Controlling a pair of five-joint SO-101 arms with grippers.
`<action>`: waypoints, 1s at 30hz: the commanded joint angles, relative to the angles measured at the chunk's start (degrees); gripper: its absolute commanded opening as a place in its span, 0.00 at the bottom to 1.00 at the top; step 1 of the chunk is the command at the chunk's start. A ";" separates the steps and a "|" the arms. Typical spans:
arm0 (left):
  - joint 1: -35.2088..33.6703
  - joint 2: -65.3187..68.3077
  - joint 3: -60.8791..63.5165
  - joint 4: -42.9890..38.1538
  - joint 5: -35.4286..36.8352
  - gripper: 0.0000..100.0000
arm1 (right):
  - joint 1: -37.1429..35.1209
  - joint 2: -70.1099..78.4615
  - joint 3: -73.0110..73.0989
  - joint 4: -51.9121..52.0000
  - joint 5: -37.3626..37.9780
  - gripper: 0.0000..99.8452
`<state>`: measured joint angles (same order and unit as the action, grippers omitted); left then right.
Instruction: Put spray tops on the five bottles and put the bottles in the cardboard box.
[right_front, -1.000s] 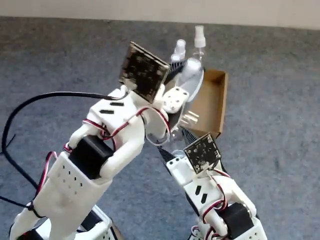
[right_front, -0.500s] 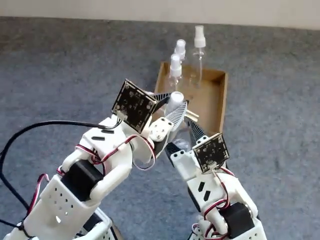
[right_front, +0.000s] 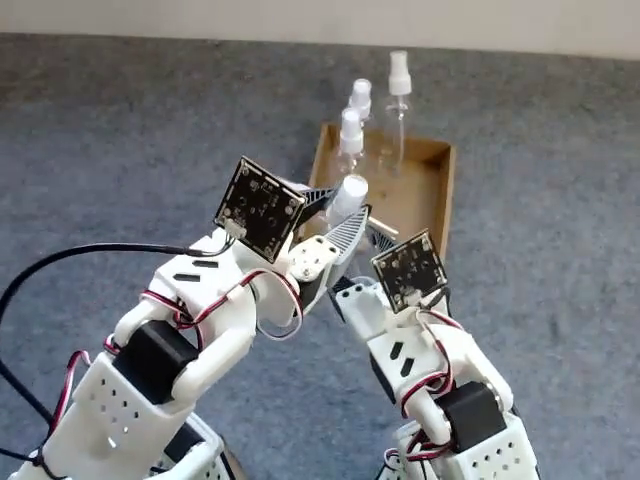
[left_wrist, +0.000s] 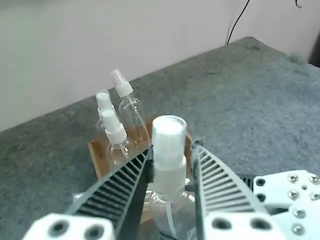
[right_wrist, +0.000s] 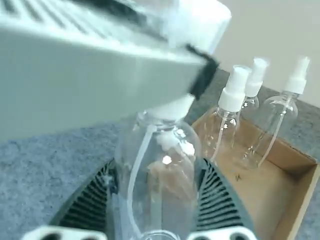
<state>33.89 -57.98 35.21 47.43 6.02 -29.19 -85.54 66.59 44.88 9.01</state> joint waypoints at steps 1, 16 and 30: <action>-2.33 -0.66 -6.55 2.81 0.35 0.12 | 1.01 0.48 -4.00 -1.63 -0.62 0.00; -10.59 11.74 -21.05 1.58 -4.04 0.11 | 1.01 0.48 -4.00 -1.36 -0.62 0.00; -8.04 15.69 -19.74 10.29 -6.15 0.11 | 1.10 0.48 -4.26 -1.54 -0.62 0.00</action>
<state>24.84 -42.07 15.34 56.04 0.22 -29.27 -85.36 66.59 44.88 9.01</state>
